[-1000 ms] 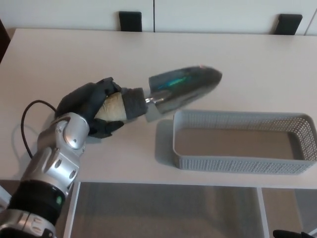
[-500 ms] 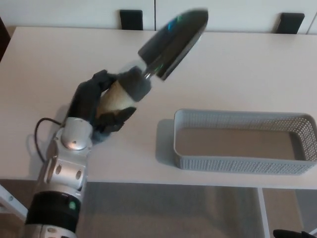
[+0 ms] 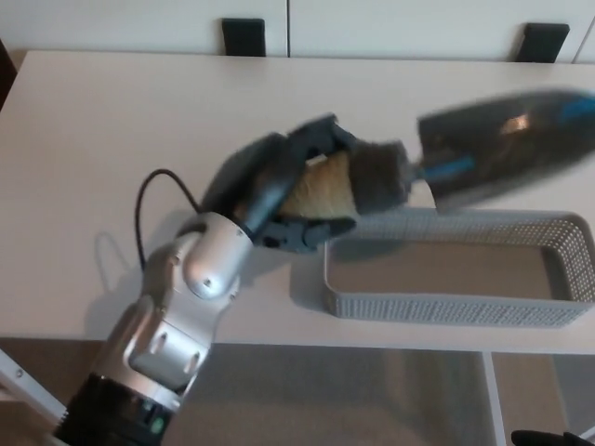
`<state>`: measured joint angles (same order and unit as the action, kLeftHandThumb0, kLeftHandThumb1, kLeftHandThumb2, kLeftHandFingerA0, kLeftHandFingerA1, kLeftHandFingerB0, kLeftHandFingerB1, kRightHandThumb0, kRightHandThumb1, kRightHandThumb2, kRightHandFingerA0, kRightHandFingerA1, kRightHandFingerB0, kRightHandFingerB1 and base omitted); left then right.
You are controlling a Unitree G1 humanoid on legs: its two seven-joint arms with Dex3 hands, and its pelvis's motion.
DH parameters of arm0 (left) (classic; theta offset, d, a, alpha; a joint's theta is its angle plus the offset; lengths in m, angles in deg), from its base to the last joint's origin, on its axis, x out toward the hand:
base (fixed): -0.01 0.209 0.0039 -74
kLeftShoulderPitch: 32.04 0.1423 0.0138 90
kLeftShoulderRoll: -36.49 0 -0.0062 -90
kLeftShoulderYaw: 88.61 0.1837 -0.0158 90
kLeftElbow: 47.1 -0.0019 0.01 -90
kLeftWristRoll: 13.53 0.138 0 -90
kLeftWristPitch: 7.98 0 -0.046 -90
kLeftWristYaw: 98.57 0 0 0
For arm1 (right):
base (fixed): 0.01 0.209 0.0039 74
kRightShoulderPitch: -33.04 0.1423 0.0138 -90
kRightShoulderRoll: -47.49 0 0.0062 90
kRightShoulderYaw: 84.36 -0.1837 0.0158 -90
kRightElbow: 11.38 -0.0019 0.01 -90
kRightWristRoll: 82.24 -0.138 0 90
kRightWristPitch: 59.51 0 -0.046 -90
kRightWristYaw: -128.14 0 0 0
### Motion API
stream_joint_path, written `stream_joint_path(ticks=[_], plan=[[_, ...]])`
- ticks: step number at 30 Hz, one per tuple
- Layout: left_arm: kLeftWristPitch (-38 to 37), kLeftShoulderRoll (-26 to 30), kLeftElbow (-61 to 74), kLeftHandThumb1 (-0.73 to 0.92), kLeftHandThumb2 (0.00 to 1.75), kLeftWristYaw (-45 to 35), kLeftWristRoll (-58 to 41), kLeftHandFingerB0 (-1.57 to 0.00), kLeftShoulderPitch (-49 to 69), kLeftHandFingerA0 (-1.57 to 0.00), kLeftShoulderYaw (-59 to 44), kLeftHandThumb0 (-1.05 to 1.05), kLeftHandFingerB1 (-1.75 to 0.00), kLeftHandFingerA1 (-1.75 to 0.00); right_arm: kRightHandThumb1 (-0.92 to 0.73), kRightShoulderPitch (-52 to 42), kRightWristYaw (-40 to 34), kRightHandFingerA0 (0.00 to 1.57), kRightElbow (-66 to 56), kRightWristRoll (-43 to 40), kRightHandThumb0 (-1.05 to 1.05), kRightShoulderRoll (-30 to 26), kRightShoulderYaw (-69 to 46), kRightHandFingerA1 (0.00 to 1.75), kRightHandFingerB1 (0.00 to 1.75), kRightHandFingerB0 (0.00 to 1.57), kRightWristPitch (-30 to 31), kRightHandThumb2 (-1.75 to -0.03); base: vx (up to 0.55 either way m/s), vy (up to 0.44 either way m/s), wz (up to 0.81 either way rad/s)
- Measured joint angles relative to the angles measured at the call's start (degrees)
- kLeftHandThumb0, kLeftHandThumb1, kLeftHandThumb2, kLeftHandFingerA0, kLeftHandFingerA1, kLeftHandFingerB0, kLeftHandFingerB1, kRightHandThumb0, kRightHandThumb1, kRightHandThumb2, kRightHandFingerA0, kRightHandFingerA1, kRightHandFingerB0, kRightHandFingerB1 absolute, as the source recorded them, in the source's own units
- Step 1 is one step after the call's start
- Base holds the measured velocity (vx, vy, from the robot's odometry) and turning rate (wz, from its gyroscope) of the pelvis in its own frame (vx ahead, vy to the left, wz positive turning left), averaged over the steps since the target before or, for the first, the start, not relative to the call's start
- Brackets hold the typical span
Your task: The robot walks towards a desk on which a shovel is kept on the left hand side and a container is kept on the right hand side. The robot picks up the shovel using its left hand and places it in the container.
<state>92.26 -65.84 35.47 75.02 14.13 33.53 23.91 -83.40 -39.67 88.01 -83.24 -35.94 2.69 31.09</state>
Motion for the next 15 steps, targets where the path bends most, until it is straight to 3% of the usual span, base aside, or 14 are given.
stream_joint_path(ticks=[2, 3, 4, 5, 6, 7, 8, 9, 10, 11, 12, 13, 15], plan=[[0.0, 0.7, 0.2, 0.73, 0.65, 0.0, 1.6, -0.67, -0.1, -0.85, 2.1, -0.30, -0.52, -1.53, -0.66, 0.0, 0.2, 0.61, 0.1, 0.0, -0.32, 0.0, 0.1, 0.53, 0.46, 0.49, 0.0, -0.59, 0.00, 0.000, 0.00], [0.0, 1.1, 0.1, 0.74, 0.64, 0.0, 2.3, -0.71, -0.1, -0.78, 3.0, -0.30, -0.65, -1.61, -0.66, 0.0, 0.3, 0.61, 0.1, 0.0, -0.32, 0.0, 0.1, 0.52, 0.46, 0.50, 0.0, -0.59, 0.00, 0.000, 0.00], [0.0, 1.4, 0.0, 0.63, 0.74, 0.1, 3.2, -0.70, -0.4, -0.92, 3.9, -0.42, -0.72, -1.49, -0.66, 0.0, 0.3, 0.62, 0.1, 0.1, -0.32, 0.0, 0.2, 0.52, 0.45, 0.51, 0.0, -0.59, 0.00, 0.000, 0.00], [0.0, 1.8, -0.2, 0.78, 0.63, 0.3, 4.0, -0.69, -0.7, -0.73, 4.5, -0.30, -0.88, -1.68, -0.65, 0.0, 0.3, 0.62, 0.1, 0.1, -0.32, 0.0, 0.2, 0.52, 0.45, 0.50, 0.0, -0.59, 0.00, 0.000, 0.00], [0.0, 2.3, -0.7, 0.68, 0.77, 0.5, 4.8, -0.69, -1.2, -0.92, 5.3, -0.44, -0.74, -1.50, -0.65, 0.0, 0.3, 0.62, 0.1, 0.1, -0.32, 0.0, 0.2, 0.52, 0.46, 0.51, 0.0, -0.59, 0.00, 0.000, 0.00], [0.1, 2.6, -1.3, 0.84, 0.69, 0.5, 5.5, -0.68, -1.6, -0.79, 5.8, -0.32, -0.70, -1.58, -0.65, 0.1, 0.3, 0.63, 0.1, 0.2, -0.32, 0.0, 0.2, 0.53, 0.45, 0.51, 0.0, -0.59, 0.00, 0.000, 0.00], [0.5, 2.8, -2.3, 0.83, 0.68, 0.7, 6.5, -0.63, -2.1, -0.76, 6.2, -0.35, -0.70, -1.53, -0.65, 0.1, 0.3, 0.63, 0.1, 0.2, -0.32, -0.1, 0.2, 0.53, 0.46, 0.51, 0.0, -0.59, 0.00, 0.000, 0.00], [0.7, 2.9, -3.0, 0.85, 0.68, 0.8, 7.1, -0.61, -2.5, -0.71, 6.4, -0.35, -0.97, -1.60, -0.65, 0.2, 0.3, 0.64, 0.1, 0.3, -0.32, -0.1, 0.2, 0.54, 0.46, 0.51, 0.0, -0.59, 0.00, 0.000, 0.00], [1.3, 3.2, -3.9, 0.85, 0.68, 0.8, 7.8, -0.61, -3.1, -0.71, 6.6, -0.35, -0.97, -1.60, -0.65, 0.2, 0.3, 0.64, 0.1, 0.4, -0.32, -0.1, 0.2, 0.54, 0.46, 0.51, 0.0, -0.59, 0.00, 0.000, 0.00], [1.7, 3.2, -4.6, 0.85, 0.68, 1.0, 8.5, -0.64, -4.0, -0.72, 6.6, -0.35, -0.73, -1.59, -0.65, 0.3, 0.3, 0.64, 0.1, 0.4, -0.32, -0.1, 0.2, 0.54, 0.46, 0.51, 0.0, -0.59, 0.00, 0.000, 0.00], [2.2, 3.2, -5.5, 0.86, 0.68, 1.1, 9.1, -0.60, -4.7, -0.72, 6.6, -0.35, -0.97, -1.63, -0.65, 0.3, 0.3, 0.64, 0.1, 0.4, -0.32, -0.1, 0.2, 0.53, 0.46, 0.50, 0.0, -0.59, 0.00, 0.000, 0.00], [2.6, 3.2, -6.3, 0.88, 0.65, 1.3, 9.6, -0.53, -5.5, -0.70, 6.6, -0.33, -1.39, -1.72, -0.65, 0.4, 0.3, 0.63, 0.1, 0.5, -0.33, -0.2, 0.2, 0.53, 0.46, 0.50, 0.0, -0.59, 0.00, 0.000, 0.00], [2.8, 3.2, -7.4, 0.87, 0.69, 1.6, 10.5, -0.62, -6.4, -0.71, 6.7, -0.36, -1.04, -1.61, -0.65, 0.5, 0.3, 0.63, 0.0, 0.5, -0.33, -0.4, 0.2, 0.53, 0.46, 0.51, 0.0, -0.59, 0.00, 0.000, 0.00]])
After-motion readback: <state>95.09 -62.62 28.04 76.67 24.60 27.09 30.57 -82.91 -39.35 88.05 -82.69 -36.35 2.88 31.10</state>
